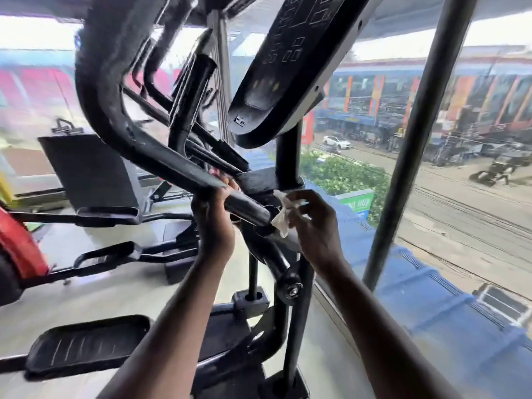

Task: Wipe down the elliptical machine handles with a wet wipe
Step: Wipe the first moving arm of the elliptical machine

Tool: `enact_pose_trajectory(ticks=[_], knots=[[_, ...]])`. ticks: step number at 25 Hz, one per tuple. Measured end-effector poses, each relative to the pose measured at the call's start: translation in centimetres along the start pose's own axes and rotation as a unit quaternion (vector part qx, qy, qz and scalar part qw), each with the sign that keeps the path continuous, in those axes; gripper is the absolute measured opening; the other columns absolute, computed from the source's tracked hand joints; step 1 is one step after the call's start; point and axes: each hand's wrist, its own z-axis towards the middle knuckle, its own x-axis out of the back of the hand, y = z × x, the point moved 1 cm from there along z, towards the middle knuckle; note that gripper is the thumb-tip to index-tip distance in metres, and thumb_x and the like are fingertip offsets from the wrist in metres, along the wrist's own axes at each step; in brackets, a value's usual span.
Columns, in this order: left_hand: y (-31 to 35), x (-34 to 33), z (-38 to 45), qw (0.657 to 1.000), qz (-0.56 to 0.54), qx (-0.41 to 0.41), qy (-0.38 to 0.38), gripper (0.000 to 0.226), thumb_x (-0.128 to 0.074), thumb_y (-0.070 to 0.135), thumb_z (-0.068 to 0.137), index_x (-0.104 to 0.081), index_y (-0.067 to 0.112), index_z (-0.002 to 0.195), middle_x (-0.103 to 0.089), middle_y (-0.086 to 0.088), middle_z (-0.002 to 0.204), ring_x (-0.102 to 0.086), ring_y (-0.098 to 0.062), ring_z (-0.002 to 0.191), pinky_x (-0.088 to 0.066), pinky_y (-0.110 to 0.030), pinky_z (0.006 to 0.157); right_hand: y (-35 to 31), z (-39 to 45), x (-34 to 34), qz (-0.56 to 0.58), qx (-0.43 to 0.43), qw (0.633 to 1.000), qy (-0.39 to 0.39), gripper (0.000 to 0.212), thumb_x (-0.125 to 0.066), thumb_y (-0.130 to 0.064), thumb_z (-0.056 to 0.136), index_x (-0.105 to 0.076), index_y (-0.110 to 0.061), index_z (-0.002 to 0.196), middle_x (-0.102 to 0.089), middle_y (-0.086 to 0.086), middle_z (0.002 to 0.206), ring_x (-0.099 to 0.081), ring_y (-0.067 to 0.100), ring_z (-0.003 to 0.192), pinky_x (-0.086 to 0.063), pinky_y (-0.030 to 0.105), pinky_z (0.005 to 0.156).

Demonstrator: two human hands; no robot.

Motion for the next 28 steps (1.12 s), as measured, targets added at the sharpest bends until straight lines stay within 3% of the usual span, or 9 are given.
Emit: enact_pose_trajectory(ticks=[4,7,11,14,17,19,21,25,28], knots=[[1.1,-0.7,-0.4,0.997,-0.017,0.074,0.025,0.019,-0.062,0.025,0.054,-0.064,0.019,0.073,-0.065,0.007,0.071,-0.061,-0.012,0.075,-0.050,-0.024,0.076,0.4,2.6,-1.9,0.003,0.026,0.994,-0.105,0.007,-0.061,-0.031,0.084,-0.066,-0.032,0.090,-0.066,-0.006,0.090,-0.064,0.011,0.080,-0.052,0.029,0.076],[1.6,-0.3,-0.5,0.994,-0.002,0.106,0.020,0.022,-0.064,0.025,0.055,-0.062,0.018,0.076,-0.061,0.000,0.077,-0.058,-0.013,0.076,-0.047,-0.027,0.077,-0.5,2.7,-5.1,-0.043,0.092,0.980,-0.171,0.020,-0.051,-0.021,0.093,-0.065,-0.026,0.106,-0.069,-0.002,0.106,-0.063,0.018,0.095,-0.049,0.032,0.083],[1.1,0.0,-0.6,0.994,0.056,0.094,0.029,0.030,-0.063,0.030,0.056,-0.061,0.016,0.082,-0.064,0.001,0.078,-0.062,-0.012,0.077,-0.049,-0.027,0.073,2.3,2.6,-3.3,-0.149,0.208,0.952,-0.169,0.027,-0.043,-0.022,0.094,-0.066,-0.020,0.108,-0.071,-0.001,0.108,-0.063,0.018,0.098,-0.045,0.032,0.088],[1.1,0.1,-0.5,0.992,0.078,0.089,0.032,0.029,-0.062,0.031,0.056,-0.061,0.018,0.082,-0.063,-0.001,0.084,-0.059,-0.014,0.084,-0.047,-0.028,0.077,2.2,3.6,-2.8,-0.231,0.143,0.945,-0.183,0.030,-0.039,-0.027,0.094,-0.068,-0.022,0.102,-0.073,0.002,0.101,-0.065,0.024,0.097,-0.042,0.037,0.091],[1.8,-0.4,-0.8,0.989,0.116,0.078,0.039,0.018,-0.061,0.025,0.060,-0.063,0.020,0.078,-0.065,0.005,0.077,-0.060,-0.009,0.079,-0.047,-0.022,0.071,-2.9,2.6,-6.1,-0.132,0.057,0.976,-0.162,0.030,-0.040,-0.024,0.095,-0.066,-0.026,0.112,-0.072,0.003,0.107,-0.062,0.023,0.100,-0.042,0.031,0.082],[3.0,-0.5,-0.5,0.988,0.129,0.059,0.066,0.014,-0.059,0.021,0.066,-0.062,0.020,0.080,-0.067,0.009,0.071,-0.062,-0.005,0.072,-0.047,-0.022,0.067,-4.5,0.7,-7.0,-0.049,0.146,0.973,-0.171,0.041,-0.039,-0.025,0.091,-0.056,-0.025,0.128,-0.064,-0.001,0.123,-0.056,0.016,0.111,-0.040,0.026,0.088],[4.5,0.0,0.2,0.986,0.128,0.025,0.108,0.023,-0.064,0.029,0.064,-0.066,0.022,0.086,-0.070,0.007,0.078,-0.064,-0.010,0.079,-0.047,-0.027,0.075,-2.6,0.1,-6.1,-0.072,0.236,0.948,-0.203,0.047,-0.039,-0.033,0.092,-0.044,-0.019,0.137,-0.055,0.000,0.131,-0.050,0.019,0.117,-0.039,0.033,0.097],[6.0,0.1,0.6,0.974,0.126,-0.016,0.186,0.015,-0.060,0.033,0.082,-0.064,0.022,0.091,-0.071,0.010,0.074,-0.065,-0.010,0.082,-0.048,-0.029,0.077,-2.0,3.1,-5.9,-0.157,0.187,0.931,-0.271,0.058,-0.020,-0.063,0.090,-0.049,-0.021,0.117,-0.059,0.005,0.110,-0.058,0.033,0.099,-0.043,0.041,0.081],[6.0,-0.6,0.5,0.976,0.085,0.007,0.203,0.027,-0.055,0.044,0.089,-0.071,0.022,0.086,-0.070,0.006,0.078,-0.065,-0.011,0.079,-0.048,-0.027,0.076,-6.3,2.9,-8.5,-0.013,0.290,0.904,-0.314,0.057,-0.027,-0.047,0.094,-0.044,-0.009,0.134,-0.055,0.014,0.120,-0.055,0.034,0.106,-0.045,0.042,0.085]])
